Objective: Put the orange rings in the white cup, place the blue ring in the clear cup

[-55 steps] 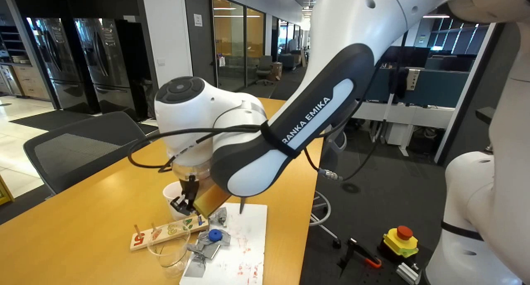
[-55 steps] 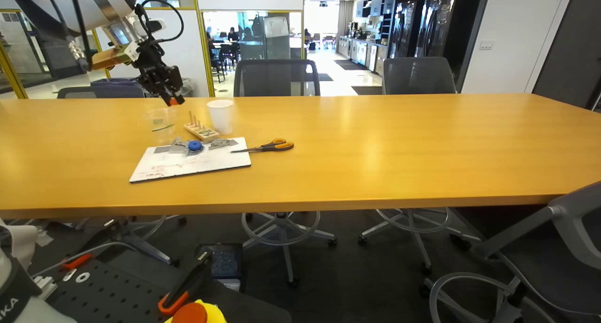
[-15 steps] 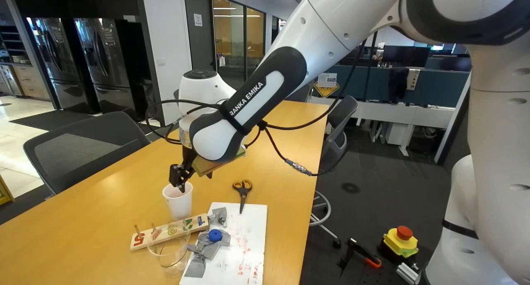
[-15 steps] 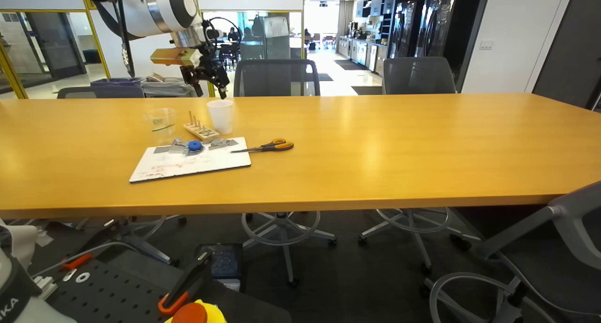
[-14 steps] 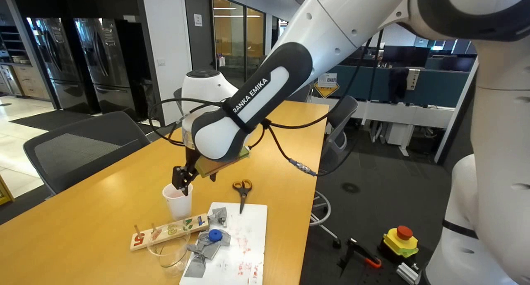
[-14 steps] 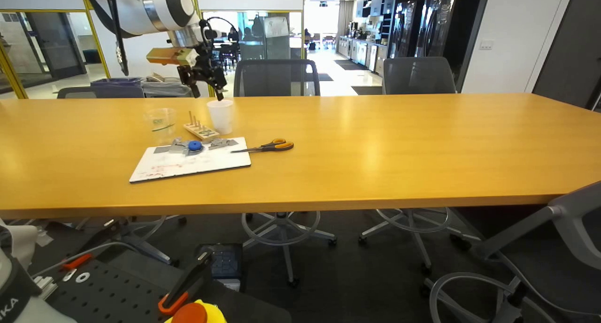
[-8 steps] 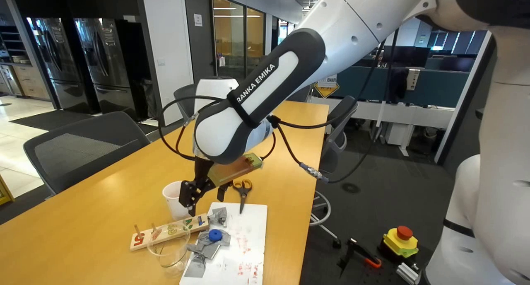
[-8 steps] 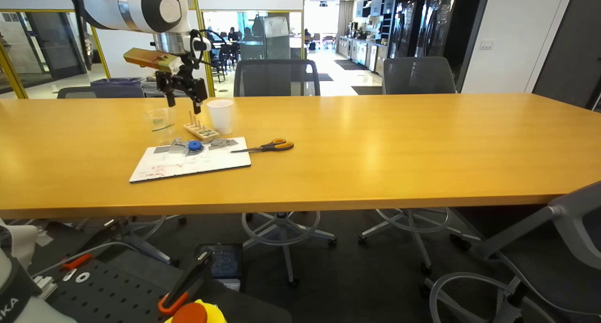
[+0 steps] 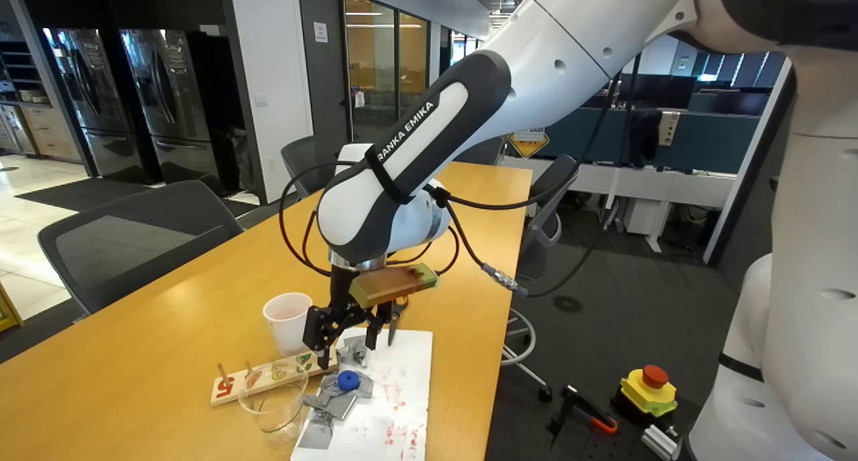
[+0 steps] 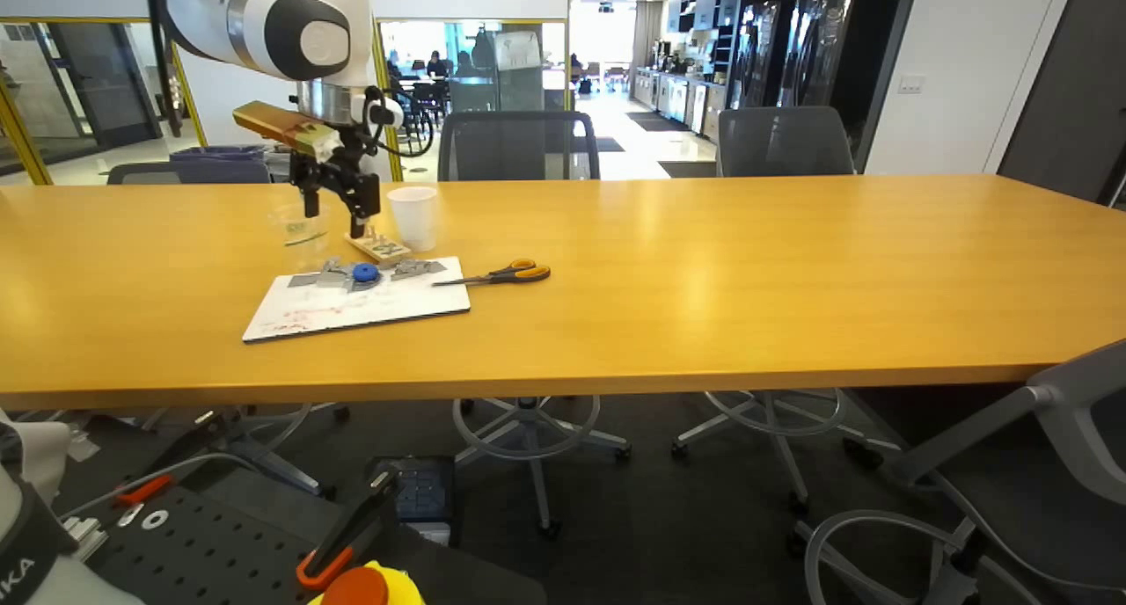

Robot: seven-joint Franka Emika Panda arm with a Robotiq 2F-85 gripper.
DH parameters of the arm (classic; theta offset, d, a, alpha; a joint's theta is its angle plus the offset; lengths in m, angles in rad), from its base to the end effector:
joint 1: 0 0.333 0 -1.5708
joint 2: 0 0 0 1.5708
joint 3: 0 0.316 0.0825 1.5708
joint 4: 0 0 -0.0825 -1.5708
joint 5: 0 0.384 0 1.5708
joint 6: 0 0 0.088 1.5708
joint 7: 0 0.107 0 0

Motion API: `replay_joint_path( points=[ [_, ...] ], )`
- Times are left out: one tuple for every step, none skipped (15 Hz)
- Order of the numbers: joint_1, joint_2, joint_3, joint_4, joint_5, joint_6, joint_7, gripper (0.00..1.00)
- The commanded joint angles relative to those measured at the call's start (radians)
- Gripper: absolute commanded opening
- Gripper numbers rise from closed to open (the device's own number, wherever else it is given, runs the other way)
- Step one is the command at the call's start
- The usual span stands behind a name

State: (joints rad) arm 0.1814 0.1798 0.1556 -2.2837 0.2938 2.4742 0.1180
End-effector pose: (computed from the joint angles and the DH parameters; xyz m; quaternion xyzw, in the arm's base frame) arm 0.5023 0.1753 0.2769 -0.9944 0.0070 0.0189 0.1034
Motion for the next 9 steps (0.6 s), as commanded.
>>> replay_joint_path(
  points=[
    [-0.021,0.035,0.012,0.021,0.061,0.016,0.01,1.0],
    [-0.022,0.049,0.013,0.023,0.073,0.035,0.016,1.0],
    [-0.023,0.063,0.014,0.028,0.088,0.045,0.018,1.0],
    [-0.024,0.074,0.016,0.032,0.1,0.057,0.018,1.0],
    [-0.024,0.085,0.018,0.034,0.114,0.073,0.022,1.0],
    [-0.023,0.097,0.02,0.035,0.127,0.096,0.026,1.0],
    [-0.022,0.107,0.022,0.037,0.137,0.116,0.031,1.0],
    [-0.021,0.117,0.023,0.038,0.142,0.136,0.038,1.0],
    [-0.017,0.128,0.023,0.038,0.14,0.157,0.049,1.0]
  ],
)
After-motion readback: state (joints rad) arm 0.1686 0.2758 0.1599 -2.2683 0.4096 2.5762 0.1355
